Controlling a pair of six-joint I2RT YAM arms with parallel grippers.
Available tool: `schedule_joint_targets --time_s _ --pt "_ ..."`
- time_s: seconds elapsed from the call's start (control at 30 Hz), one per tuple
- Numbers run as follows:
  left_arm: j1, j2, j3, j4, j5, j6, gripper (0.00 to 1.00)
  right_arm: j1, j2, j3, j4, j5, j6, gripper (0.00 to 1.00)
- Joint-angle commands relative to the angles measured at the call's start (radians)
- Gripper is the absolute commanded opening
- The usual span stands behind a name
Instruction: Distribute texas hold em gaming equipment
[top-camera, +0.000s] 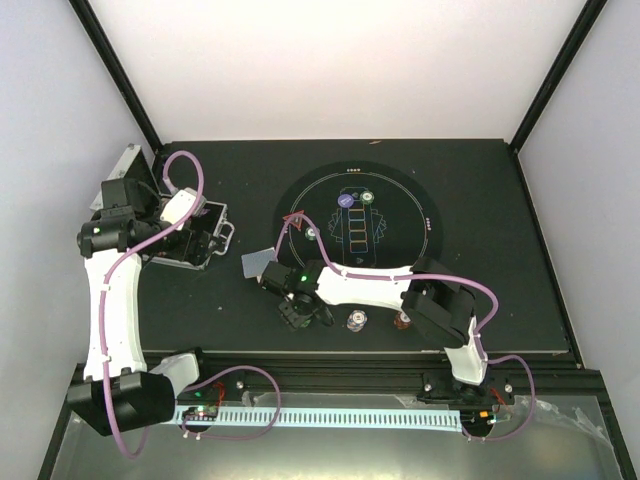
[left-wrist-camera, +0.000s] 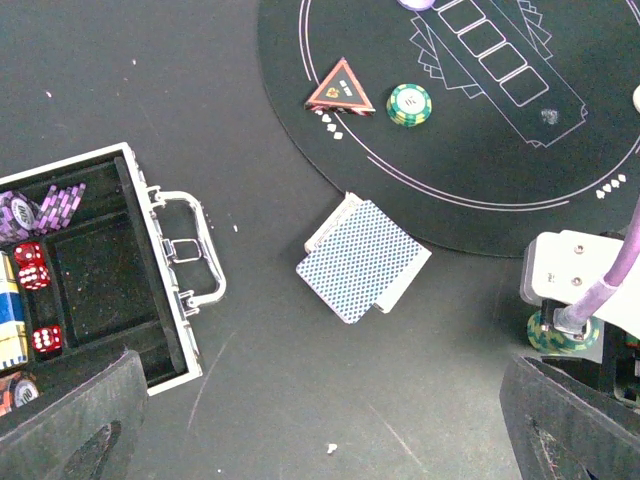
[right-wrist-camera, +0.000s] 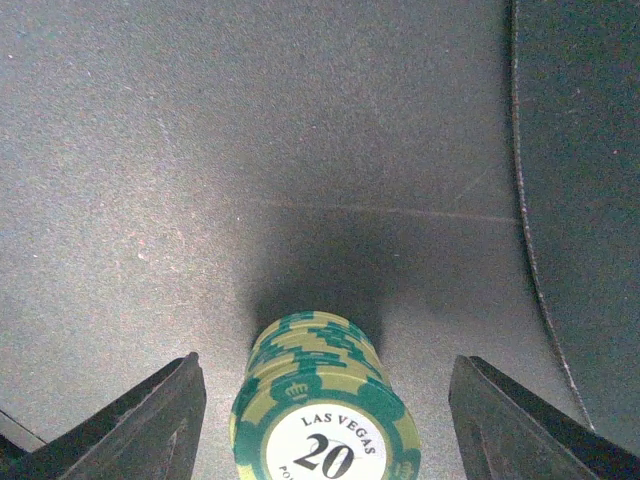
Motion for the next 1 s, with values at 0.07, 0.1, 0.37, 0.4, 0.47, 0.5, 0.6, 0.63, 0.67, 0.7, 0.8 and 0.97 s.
schedule_joint_targets --time_s 0.07,0.1,0.37,0.4,0.47,0.5,0.6,0.63,0.67,0.7,0.8,0.97 --pt "0.005 0.013 0.001 0.002 0.006 0.005 0.99 0.006 0.0 -0.017 0.006 0.022 0.01 0.66" --pt "0.006 0.015 0.002 0.002 0.006 0.005 0.99 0.006 0.0 -0.018 0.008 0.021 0.013 0.65" --pt "0.006 0.016 0.007 0.0 0.005 0.008 0.99 0.016 -0.005 -0.017 0.008 0.022 0.017 0.53" --pt "0.006 0.017 0.008 -0.001 0.005 0.008 0.99 0.016 -0.005 -0.018 0.01 0.023 0.018 0.52" --pt "0.005 0.018 0.01 0.0 0.005 0.008 0.99 0.016 -0.007 -0.019 0.01 0.02 0.018 0.49" --pt "0.006 0.018 0.011 0.001 0.005 0.009 0.99 0.016 -0.007 -0.017 0.008 0.02 0.018 0.46" --pt "0.006 0.021 0.011 0.001 0.005 0.01 0.99 0.016 -0.015 -0.014 0.005 0.021 0.02 0.4" --pt "0.005 0.022 0.011 0.002 0.005 0.01 0.99 0.017 -0.019 -0.013 0.002 0.022 0.019 0.4" --pt "0.005 0.022 0.011 0.001 0.005 0.011 0.99 0.017 -0.022 -0.01 0.001 0.024 0.019 0.39" --pt "0.006 0.023 0.011 0.002 0.003 0.011 0.99 0.017 -0.026 -0.008 -0.002 0.026 0.022 0.39" --pt "0.005 0.025 0.008 0.002 0.001 0.014 0.99 0.017 -0.041 -0.004 -0.008 0.029 0.03 0.35" --pt "0.006 0.026 0.004 0.003 0.003 0.014 0.99 0.017 -0.058 0.01 -0.025 0.038 0.035 0.29"
